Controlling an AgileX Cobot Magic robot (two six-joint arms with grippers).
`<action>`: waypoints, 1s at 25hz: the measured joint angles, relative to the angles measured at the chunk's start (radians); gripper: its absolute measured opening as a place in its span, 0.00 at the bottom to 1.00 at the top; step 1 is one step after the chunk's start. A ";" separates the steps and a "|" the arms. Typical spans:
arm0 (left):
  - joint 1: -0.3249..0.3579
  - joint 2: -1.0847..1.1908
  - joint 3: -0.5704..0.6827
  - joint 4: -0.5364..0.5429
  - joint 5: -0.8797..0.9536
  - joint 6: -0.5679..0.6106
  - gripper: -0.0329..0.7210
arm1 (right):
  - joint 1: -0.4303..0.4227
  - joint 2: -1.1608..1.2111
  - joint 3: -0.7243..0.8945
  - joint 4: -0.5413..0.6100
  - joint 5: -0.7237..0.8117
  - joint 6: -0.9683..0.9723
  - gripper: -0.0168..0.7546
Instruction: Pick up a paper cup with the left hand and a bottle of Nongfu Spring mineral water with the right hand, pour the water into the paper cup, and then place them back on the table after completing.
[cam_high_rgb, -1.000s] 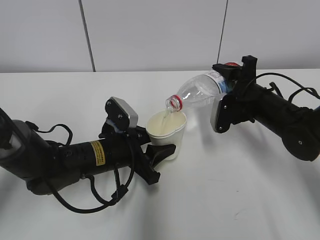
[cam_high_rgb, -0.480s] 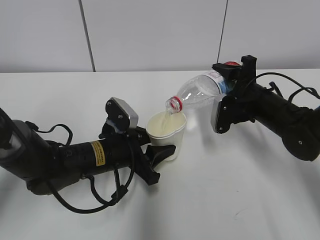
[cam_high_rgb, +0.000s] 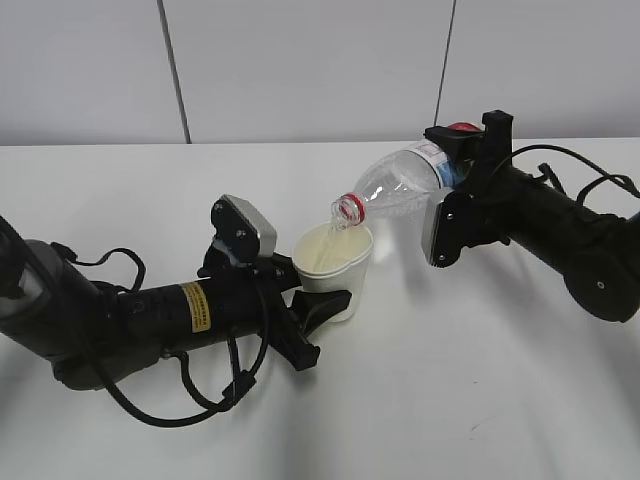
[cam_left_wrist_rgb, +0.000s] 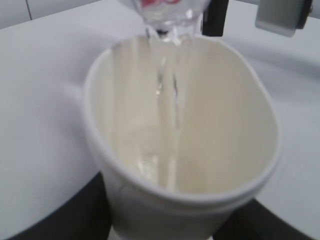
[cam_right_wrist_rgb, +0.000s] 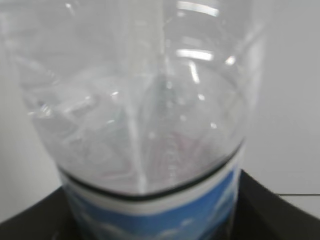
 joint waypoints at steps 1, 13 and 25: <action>0.000 0.000 0.000 0.000 0.000 0.000 0.51 | 0.000 0.000 0.000 0.000 0.000 0.000 0.57; 0.000 0.000 0.000 0.000 0.005 0.000 0.51 | 0.000 0.000 0.000 0.013 -0.002 -0.002 0.57; 0.000 0.000 0.000 0.000 0.005 0.000 0.51 | 0.000 -0.002 0.000 0.014 -0.005 -0.002 0.57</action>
